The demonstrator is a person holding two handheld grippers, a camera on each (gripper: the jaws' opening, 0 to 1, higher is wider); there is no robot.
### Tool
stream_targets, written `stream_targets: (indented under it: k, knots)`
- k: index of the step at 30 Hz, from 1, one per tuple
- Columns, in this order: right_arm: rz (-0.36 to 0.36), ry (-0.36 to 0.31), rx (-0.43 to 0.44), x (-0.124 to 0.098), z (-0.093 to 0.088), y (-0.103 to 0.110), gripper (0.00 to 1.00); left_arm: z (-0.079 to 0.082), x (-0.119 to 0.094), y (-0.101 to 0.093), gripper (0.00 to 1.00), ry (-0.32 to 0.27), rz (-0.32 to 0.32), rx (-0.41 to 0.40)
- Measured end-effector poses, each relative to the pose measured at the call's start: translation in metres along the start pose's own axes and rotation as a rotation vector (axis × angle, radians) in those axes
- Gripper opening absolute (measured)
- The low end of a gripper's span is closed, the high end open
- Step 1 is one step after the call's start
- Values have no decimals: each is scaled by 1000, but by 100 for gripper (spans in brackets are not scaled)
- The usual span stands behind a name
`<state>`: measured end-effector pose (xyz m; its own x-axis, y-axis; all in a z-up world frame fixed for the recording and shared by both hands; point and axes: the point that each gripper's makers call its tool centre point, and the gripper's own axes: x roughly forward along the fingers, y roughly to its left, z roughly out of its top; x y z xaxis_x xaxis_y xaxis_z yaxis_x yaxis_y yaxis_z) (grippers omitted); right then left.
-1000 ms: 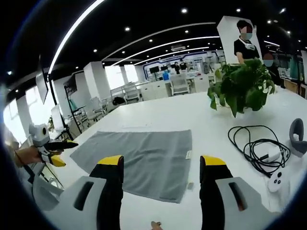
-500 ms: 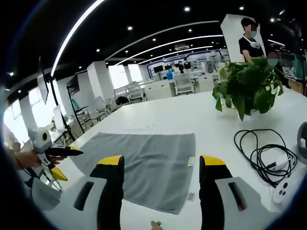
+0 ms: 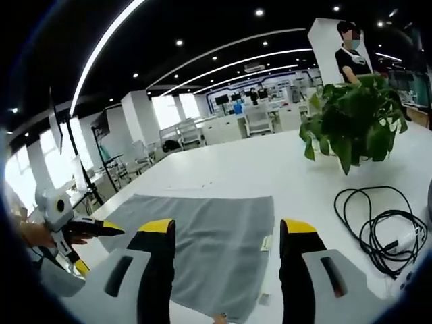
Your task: Fold the towel on the table until its edges align and the towel forms a compact rectangular stack.
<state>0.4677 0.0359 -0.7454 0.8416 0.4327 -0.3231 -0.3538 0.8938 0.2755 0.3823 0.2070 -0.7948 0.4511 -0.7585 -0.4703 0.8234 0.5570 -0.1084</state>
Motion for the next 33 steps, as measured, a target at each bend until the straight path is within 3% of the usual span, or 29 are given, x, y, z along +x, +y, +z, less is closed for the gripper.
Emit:
stream_targets:
  k: [5, 10, 22, 33]
  knots:
    - [7, 10, -4, 12, 0, -4, 62, 8, 27, -8, 86, 4, -38, 10]
    - [-7, -24, 42, 24, 7, -13, 61, 8, 49, -13, 83, 18, -63, 3]
    - [-4, -18, 54, 53, 6, -23, 60, 2, 78, -26, 82, 60, -94, 40]
    - [-17, -30, 101, 78, 10, -33, 59, 5, 104, -42, 74, 74, -142, 70]
